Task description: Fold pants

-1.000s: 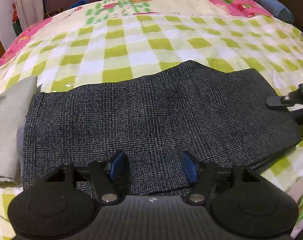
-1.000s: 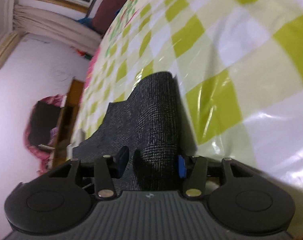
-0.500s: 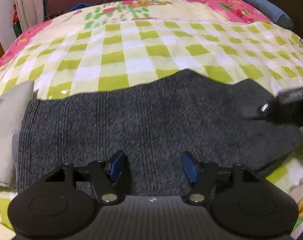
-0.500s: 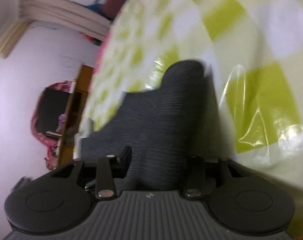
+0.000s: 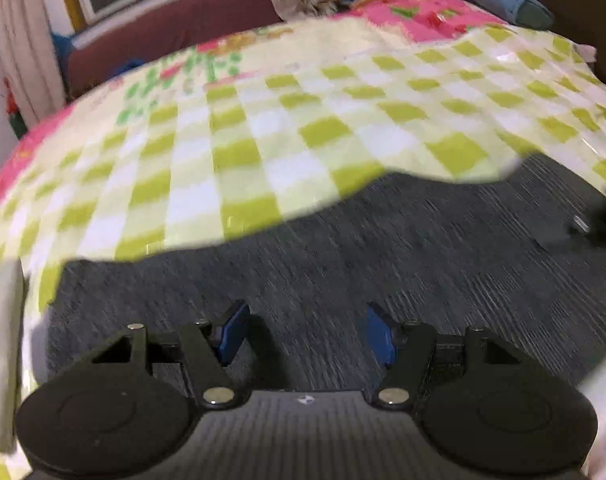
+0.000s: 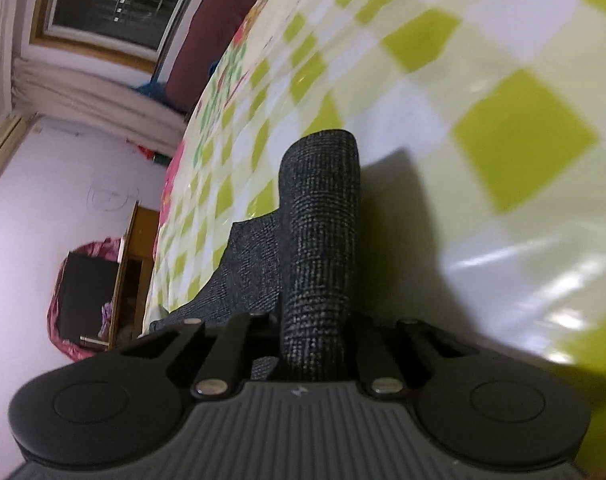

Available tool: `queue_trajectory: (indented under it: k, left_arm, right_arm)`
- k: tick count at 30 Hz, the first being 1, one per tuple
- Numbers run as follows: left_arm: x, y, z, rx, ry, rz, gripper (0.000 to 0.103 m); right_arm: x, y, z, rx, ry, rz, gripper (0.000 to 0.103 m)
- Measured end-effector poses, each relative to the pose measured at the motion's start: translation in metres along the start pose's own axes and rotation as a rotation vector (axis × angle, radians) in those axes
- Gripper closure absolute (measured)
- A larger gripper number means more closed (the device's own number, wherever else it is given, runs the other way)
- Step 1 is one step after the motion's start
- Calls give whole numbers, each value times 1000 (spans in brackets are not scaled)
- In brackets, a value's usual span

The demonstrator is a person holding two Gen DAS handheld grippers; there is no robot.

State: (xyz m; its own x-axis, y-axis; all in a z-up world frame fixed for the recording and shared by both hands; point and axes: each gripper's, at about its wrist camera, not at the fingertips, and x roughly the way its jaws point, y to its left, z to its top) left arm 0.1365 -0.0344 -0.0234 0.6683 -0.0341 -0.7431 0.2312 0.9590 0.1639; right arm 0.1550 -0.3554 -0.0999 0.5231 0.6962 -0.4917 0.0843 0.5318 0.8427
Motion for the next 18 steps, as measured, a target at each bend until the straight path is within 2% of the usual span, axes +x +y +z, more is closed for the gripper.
queue_trajectory:
  k: [3,4,6,10,15,18]
  left_arm:
    - [11,-19,11,36,-51,34,28]
    - [19,-26,11,62,-45,33,27]
    - [29,-38,5,122,-41,54,26]
    - [20,-54,-13,261,-128,126,26]
    - [-2,-53,-37,323,-142,88,26]
    - [-17,-46,-48,336,-121,61,26]
  right_arm:
    - [1,4,-7,2,-13,-27,93]
    - [0,6,-8,6,-15,-31,93]
    - [-3,12,-10,0,-23,-26,92]
    - [-9,31,-13,-53,-37,-53,92]
    - [-12,49,-15,-89,-48,-99,92]
    - [-12,65,-16,-118,-49,-133,92]
